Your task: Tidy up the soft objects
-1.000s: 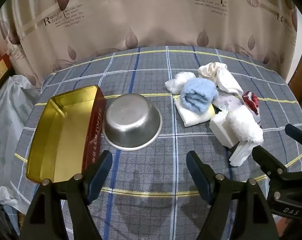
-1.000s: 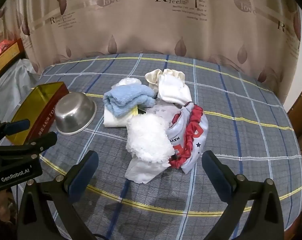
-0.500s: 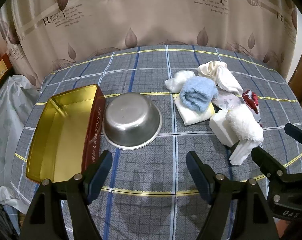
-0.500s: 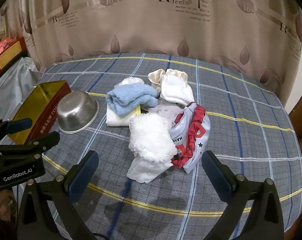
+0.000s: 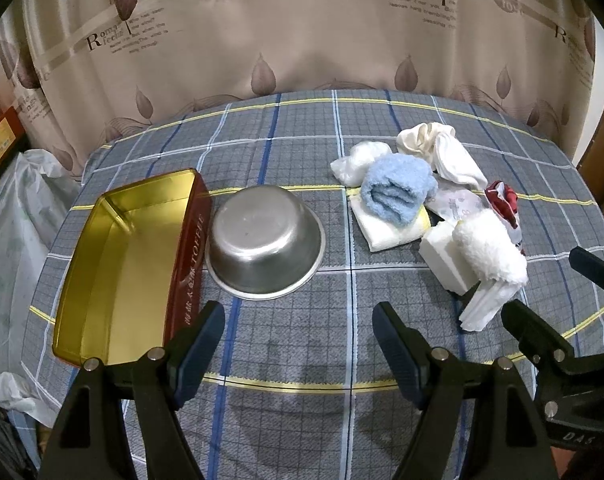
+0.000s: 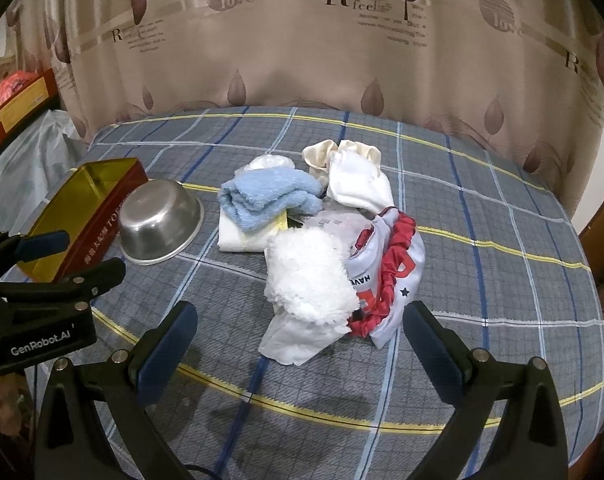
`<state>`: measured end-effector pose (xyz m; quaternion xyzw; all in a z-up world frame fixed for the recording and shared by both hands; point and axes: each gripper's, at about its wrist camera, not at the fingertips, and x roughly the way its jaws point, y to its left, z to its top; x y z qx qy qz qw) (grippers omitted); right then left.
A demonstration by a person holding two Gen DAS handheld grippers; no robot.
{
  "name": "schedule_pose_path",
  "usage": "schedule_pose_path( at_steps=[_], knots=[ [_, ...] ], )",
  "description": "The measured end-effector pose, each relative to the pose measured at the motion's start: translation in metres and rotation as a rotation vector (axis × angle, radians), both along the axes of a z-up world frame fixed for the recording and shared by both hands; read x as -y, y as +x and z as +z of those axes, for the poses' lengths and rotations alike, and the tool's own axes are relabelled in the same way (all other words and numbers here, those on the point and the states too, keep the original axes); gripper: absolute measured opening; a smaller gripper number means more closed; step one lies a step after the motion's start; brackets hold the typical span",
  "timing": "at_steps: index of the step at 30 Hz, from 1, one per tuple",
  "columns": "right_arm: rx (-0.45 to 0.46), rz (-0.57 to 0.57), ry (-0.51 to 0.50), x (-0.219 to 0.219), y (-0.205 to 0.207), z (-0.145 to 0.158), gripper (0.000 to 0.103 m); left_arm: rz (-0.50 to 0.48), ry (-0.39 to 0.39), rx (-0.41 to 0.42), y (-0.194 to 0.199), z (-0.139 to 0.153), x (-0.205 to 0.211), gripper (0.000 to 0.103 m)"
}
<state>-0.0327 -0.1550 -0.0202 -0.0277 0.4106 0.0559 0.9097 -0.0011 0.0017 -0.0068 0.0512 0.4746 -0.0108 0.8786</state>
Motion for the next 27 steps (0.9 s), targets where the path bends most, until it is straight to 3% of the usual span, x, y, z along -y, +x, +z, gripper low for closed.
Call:
schedule_pose_path(
  at_steps=[27],
  knots=[
    [0.009,0.005,0.006,0.0042,-0.0002,0.0028,0.102,-0.006,0.005,-0.005,0.0021,0.0007,0.0010,0.078]
  ],
)
